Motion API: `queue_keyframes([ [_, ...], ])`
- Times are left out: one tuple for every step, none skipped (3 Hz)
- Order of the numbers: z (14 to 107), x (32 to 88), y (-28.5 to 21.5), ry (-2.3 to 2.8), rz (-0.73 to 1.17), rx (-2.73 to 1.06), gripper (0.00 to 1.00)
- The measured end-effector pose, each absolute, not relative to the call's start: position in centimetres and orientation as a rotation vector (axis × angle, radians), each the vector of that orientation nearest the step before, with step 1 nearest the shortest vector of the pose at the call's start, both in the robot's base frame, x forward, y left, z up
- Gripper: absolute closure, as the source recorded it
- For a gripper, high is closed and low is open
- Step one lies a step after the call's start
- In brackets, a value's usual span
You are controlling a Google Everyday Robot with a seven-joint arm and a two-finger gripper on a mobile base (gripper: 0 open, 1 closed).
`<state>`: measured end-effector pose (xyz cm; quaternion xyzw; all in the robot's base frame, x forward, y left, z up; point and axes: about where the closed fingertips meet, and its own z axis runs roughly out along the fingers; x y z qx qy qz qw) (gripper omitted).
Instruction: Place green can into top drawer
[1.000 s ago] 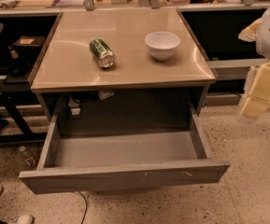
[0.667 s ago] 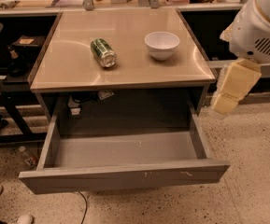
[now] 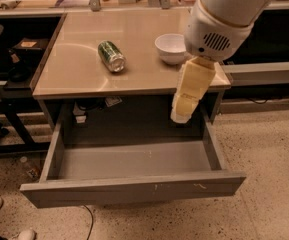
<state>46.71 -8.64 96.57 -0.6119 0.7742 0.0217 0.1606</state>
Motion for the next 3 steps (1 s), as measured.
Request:
queue_keyframes([
  [96.6,46.7,-8.2,2.200,0.067,-1.764,0.00],
  [95.8,48.2,-6.1,2.179,0.041,-1.746,0.00],
  [94.9,52.2,-3.5,2.184,0.036,-1.701,0.00],
])
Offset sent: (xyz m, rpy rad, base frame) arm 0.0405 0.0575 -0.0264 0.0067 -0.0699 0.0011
